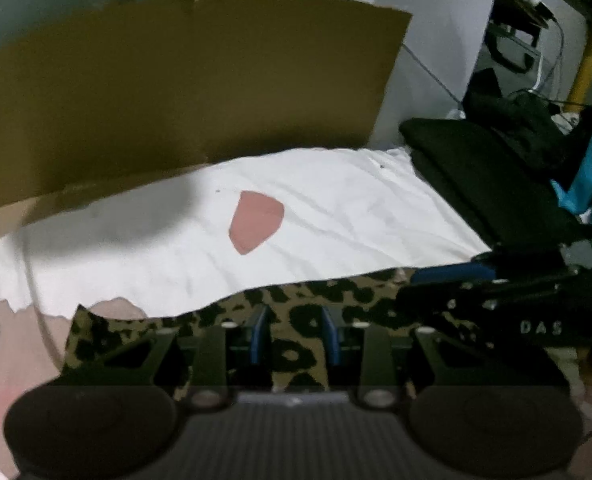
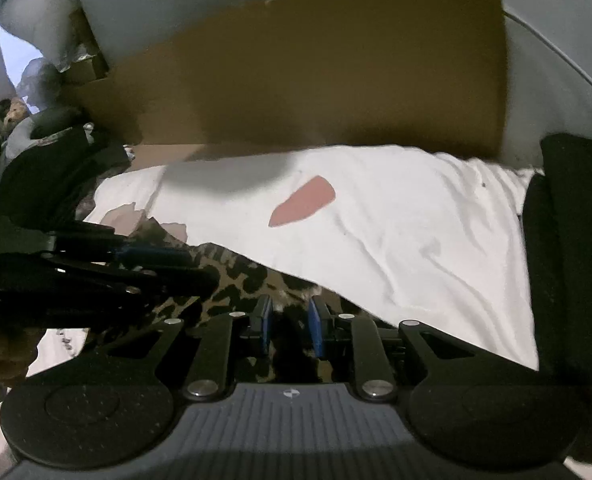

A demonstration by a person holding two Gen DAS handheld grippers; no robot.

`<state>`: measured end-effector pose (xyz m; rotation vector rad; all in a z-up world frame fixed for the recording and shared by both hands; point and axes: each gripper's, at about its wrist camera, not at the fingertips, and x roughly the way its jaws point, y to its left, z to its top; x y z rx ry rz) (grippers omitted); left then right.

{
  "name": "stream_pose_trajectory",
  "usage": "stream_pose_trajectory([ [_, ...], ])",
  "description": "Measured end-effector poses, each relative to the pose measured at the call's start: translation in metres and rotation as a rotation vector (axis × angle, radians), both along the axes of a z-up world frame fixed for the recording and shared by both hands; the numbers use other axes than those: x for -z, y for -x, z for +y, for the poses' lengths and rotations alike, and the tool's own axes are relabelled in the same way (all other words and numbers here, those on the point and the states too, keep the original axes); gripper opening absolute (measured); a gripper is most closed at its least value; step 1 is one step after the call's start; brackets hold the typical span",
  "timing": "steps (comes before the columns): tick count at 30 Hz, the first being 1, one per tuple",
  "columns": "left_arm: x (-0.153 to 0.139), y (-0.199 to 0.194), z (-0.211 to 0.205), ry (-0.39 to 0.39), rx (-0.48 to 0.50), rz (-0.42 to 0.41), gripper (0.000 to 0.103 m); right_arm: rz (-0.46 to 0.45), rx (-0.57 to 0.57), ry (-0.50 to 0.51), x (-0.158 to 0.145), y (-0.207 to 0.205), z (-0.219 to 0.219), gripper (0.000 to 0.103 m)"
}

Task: Fold clothes
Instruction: 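Spread the leopard garment flat with both grippers pulling its edges apart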

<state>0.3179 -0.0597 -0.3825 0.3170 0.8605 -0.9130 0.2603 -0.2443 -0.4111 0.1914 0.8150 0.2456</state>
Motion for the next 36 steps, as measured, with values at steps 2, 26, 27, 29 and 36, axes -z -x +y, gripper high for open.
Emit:
stream_pose_trajectory([
  [2,0.007,0.001,0.001,-0.002,0.002,-0.001,0.032,-0.005,-0.012,0.020,0.007,0.001,0.005,0.030],
  [26,0.001,0.005,0.003,-0.011,-0.037,-0.019,0.033,0.038,0.037,0.048,0.003,0.008,0.016,0.031],
  [27,-0.002,0.006,0.006,-0.007,-0.044,-0.017,0.033,0.037,0.038,0.044,0.001,0.010,0.016,0.031],
  [29,-0.007,0.009,0.011,0.001,-0.056,-0.014,0.032,0.040,0.052,0.020,-0.004,0.017,0.015,0.031],
  [36,-0.022,0.023,0.026,0.022,-0.080,-0.012,0.033,0.013,0.068,-0.023,-0.013,0.043,0.017,0.031],
])
